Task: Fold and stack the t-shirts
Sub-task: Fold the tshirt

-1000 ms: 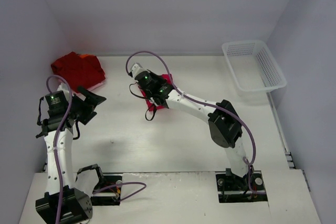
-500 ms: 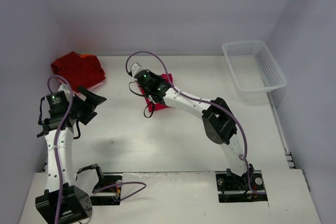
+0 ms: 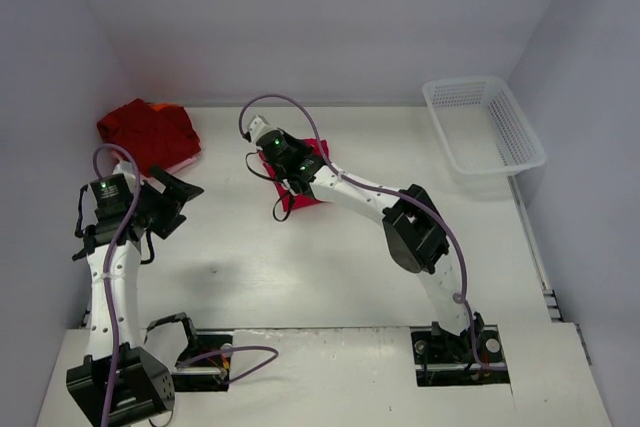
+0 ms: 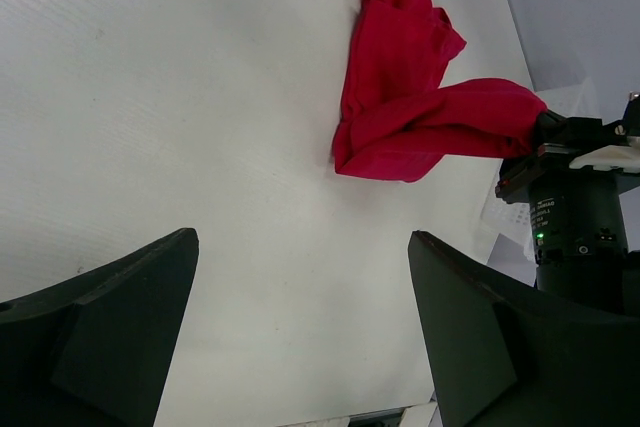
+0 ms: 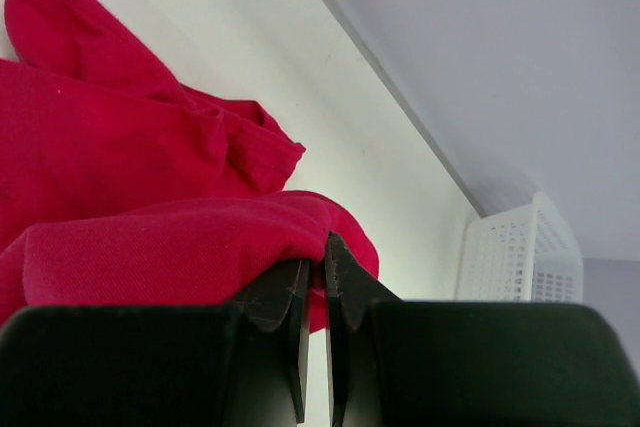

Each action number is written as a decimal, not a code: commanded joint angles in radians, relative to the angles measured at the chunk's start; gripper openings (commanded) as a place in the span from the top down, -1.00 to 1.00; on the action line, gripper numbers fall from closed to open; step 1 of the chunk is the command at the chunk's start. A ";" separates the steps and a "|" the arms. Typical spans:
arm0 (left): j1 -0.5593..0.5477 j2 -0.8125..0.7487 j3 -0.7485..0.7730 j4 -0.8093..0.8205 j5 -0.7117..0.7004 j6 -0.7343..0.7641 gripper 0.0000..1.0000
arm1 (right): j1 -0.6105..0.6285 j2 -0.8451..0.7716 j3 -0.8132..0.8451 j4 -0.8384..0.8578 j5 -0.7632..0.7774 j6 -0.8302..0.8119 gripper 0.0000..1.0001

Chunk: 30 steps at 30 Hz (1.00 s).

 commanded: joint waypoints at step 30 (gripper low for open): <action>0.006 0.031 -0.004 0.098 0.007 0.021 -0.61 | -0.052 0.147 0.083 0.344 0.027 -0.055 0.70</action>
